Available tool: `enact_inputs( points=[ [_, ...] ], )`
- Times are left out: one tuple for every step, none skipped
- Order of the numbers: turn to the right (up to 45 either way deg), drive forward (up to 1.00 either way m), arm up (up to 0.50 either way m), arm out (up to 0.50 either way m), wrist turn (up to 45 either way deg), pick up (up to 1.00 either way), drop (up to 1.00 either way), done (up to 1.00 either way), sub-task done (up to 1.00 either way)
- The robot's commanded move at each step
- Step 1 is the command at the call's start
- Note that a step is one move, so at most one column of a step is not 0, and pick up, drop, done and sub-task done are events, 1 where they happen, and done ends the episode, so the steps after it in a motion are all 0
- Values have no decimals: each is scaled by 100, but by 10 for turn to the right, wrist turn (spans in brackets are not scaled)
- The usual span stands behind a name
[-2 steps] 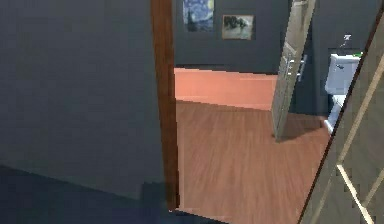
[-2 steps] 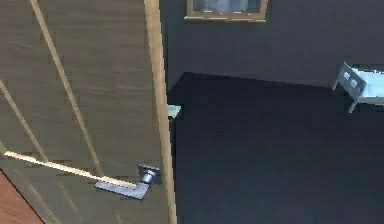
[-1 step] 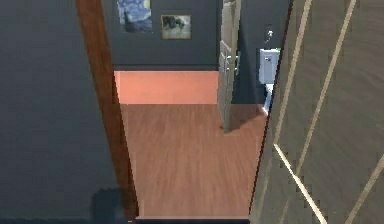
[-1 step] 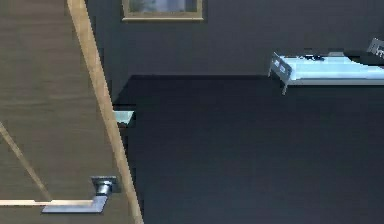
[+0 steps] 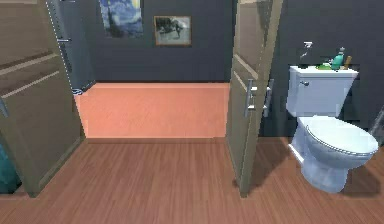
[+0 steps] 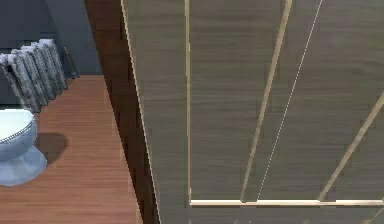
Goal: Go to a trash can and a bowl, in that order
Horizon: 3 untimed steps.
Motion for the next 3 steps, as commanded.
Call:
enact_inputs(
  points=[
    [0,15,0,0,0,0,0,0,0],
    [-420,0,0,0,0,0,0,0,0],
    [0,100,0,0,0,0,0,0,0]
  ],
)
